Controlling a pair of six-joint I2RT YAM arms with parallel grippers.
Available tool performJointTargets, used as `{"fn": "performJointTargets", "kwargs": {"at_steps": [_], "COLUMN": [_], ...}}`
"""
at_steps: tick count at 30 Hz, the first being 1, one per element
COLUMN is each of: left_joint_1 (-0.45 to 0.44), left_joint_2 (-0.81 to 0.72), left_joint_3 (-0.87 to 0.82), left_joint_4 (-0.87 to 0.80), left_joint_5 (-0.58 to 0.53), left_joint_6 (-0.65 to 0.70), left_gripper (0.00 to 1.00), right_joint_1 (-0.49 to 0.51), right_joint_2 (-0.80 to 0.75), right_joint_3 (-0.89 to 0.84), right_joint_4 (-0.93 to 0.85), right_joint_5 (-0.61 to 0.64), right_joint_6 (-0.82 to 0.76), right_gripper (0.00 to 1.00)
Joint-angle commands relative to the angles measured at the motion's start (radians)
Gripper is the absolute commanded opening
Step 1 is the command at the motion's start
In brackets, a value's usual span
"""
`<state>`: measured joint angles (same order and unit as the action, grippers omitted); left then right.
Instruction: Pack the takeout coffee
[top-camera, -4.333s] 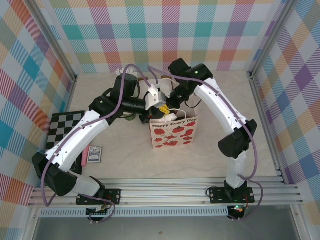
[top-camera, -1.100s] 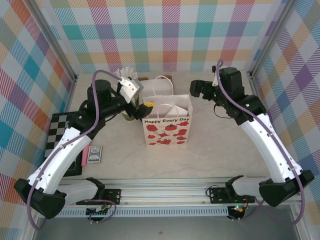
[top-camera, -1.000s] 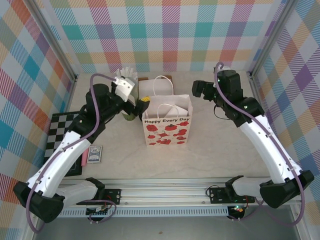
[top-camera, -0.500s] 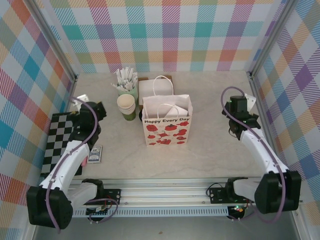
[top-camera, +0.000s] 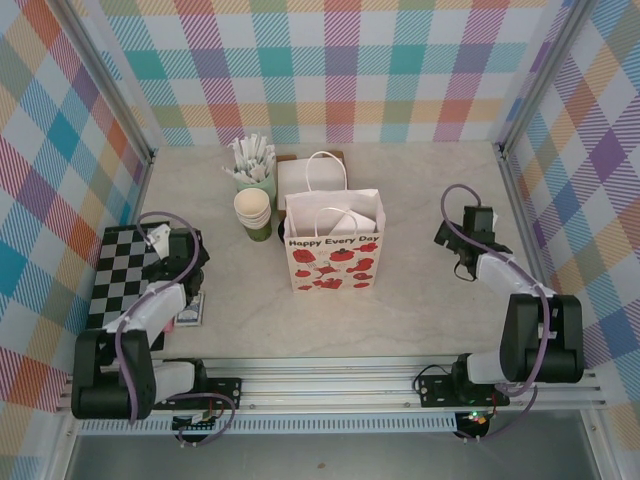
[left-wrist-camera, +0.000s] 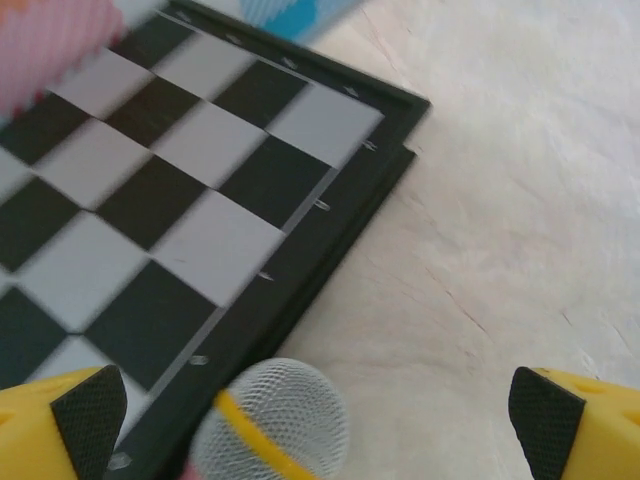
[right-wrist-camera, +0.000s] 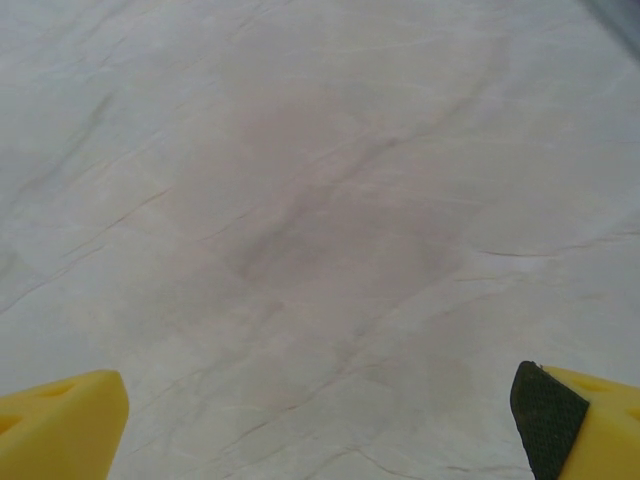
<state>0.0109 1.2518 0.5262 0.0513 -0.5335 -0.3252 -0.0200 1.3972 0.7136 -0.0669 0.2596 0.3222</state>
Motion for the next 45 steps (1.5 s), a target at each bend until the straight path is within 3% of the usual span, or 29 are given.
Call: {"fn": "performJointTargets", "kwargs": {"at_steps": [1, 4, 7, 10, 14, 18, 23, 27, 32, 35, 41, 45], "left_joint_1": [0.018, 0.016, 0.006, -0.016, -0.026, -0.039, -0.089, -0.094, -0.107, -0.109, -0.109, -0.109], "left_joint_2": [0.084, 0.167, 0.218, 0.245, 0.282, 0.318, 0.310, 0.311, 0.307, 0.307, 0.307, 0.307], "left_joint_3": [-0.012, -0.029, 0.022, 0.039, -0.032, -0.135, -0.112, -0.115, -0.132, -0.132, -0.132, -0.131], "left_joint_4": [0.249, 0.423, 0.398, 0.419, 0.606, 0.826, 0.760, 0.768, 0.793, 0.794, 0.792, 0.794], "left_joint_5": [0.219, 0.377, 0.494, 0.528, 0.552, 0.524, 0.380, 0.349, 0.220, 0.216, 0.216, 0.216], "left_joint_6": [0.076, 0.144, 0.224, 0.289, 0.331, 0.335, 0.341, 0.335, 0.298, 0.298, 0.299, 0.298], "left_gripper": [1.00, 1.00, 1.00, 1.00, 1.00, 1.00, 1.00, 1.00, 1.00, 1.00, 1.00, 1.00], "right_joint_1": [-0.005, -0.005, -0.005, -0.005, -0.005, -0.005, -0.003, -0.003, -0.003, -0.003, -0.002, 0.017], "right_joint_2": [0.025, 0.024, 0.020, 0.017, 0.028, 0.032, 0.034, 0.020, -0.083, -0.119, -0.098, -0.101], "right_joint_3": [0.035, 0.034, 0.038, 0.040, 0.046, 0.026, -0.021, -0.057, -0.200, -0.261, -0.229, -0.217], "right_joint_4": [0.094, 0.131, 0.144, 0.156, 0.171, 0.220, 0.334, 0.398, 0.561, 0.639, 0.636, 0.673], "right_joint_5": [-0.160, -0.185, -0.192, -0.221, -0.259, -0.255, -0.251, -0.267, -0.232, -0.220, -0.257, -0.173], "right_joint_6": [-0.064, -0.076, -0.105, -0.143, -0.176, -0.182, -0.229, -0.285, -0.270, -0.265, -0.300, -0.368], "right_gripper": [1.00, 1.00, 1.00, 1.00, 1.00, 1.00, 1.00, 1.00, 1.00, 1.00, 1.00, 1.00]}}
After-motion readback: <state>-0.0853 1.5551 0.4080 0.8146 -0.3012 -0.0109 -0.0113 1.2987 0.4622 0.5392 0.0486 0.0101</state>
